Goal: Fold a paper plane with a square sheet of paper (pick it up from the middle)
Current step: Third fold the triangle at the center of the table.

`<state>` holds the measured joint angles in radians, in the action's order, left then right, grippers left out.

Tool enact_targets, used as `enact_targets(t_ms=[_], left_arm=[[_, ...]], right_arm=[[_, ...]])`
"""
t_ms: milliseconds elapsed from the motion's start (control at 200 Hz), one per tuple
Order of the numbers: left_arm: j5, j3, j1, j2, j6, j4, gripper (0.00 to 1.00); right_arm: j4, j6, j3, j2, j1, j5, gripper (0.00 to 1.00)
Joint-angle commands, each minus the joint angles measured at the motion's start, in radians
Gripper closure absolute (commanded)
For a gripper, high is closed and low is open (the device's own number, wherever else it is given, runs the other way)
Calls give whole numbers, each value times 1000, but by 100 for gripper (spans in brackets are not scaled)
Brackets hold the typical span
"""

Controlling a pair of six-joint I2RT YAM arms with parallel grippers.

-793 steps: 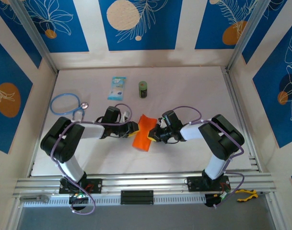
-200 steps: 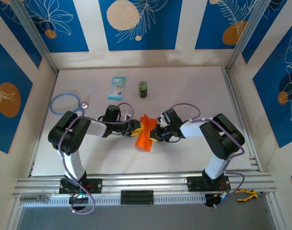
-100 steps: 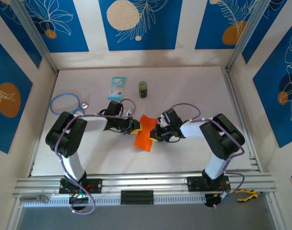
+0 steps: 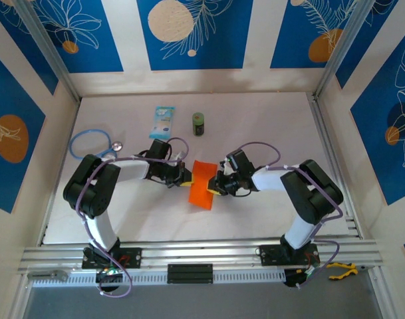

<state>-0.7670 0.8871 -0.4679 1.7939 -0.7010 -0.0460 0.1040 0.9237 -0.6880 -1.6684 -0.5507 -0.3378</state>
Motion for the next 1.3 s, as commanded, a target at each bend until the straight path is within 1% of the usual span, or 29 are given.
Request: enact_targets(t_ms=[0, 95, 185, 255, 360, 440, 565, 610, 655, 680, 710, 730, 790, 895, 1000, 1141, 1296], left_arm=[[39, -24, -6, -43, -17, -7, 100], [47, -60, -6, -73, -66, 40, 100], [64, -100, -6, -101, -117, 89, 100], [77, -131, -5, -123, -160, 123, 100], [94, -181, -6, -158, -226, 178, 100], [115, -209, -6, -183, -259, 190, 100], [137, -221, -6, -215, -272, 170, 100], [141, -219, -6, -219, -271, 161, 100], [143, -218, -6, -222, -275, 160, 100], [143, -217, -6, -223, -279, 159, 100], [144, -217, -6, -224, -283, 162, 100], [146, -218, -6, -224, -287, 163, 100], [150, -218, -6, -224, -297, 164, 100], [153, -220, -6, -221, -315, 165, 100], [155, -223, -6, -223, -332, 173, 100], [152, -220, -6, -225, -348, 169, 100], [145, -211, -5, -228, -353, 157, 100]], right_arm=[[-60, -22, 6, 97, 5, 42, 79], [-123, -42, 18, 178, 4, 106, 75], [-181, -62, 31, 248, 2, 160, 73], [-197, -79, 50, 299, -5, 186, 70], [-200, -109, 70, 362, -34, 229, 69], [-189, -146, 80, 401, -93, 318, 68], [-114, -248, 120, 453, -241, 550, 63], [-67, -296, 144, 463, -295, 628, 58], [-17, -348, 166, 467, -339, 670, 53], [9, -377, 174, 467, -358, 683, 51], [35, -408, 182, 467, -382, 694, 46], [48, -431, 184, 466, -396, 701, 45], [81, -511, 185, 458, -449, 731, 45], [148, -661, 175, 415, -563, 830, 44], [174, -750, 134, 338, -646, 938, 45], [232, -835, 93, 224, -718, 1069, 44], [249, -862, 62, 136, -743, 1130, 44]])
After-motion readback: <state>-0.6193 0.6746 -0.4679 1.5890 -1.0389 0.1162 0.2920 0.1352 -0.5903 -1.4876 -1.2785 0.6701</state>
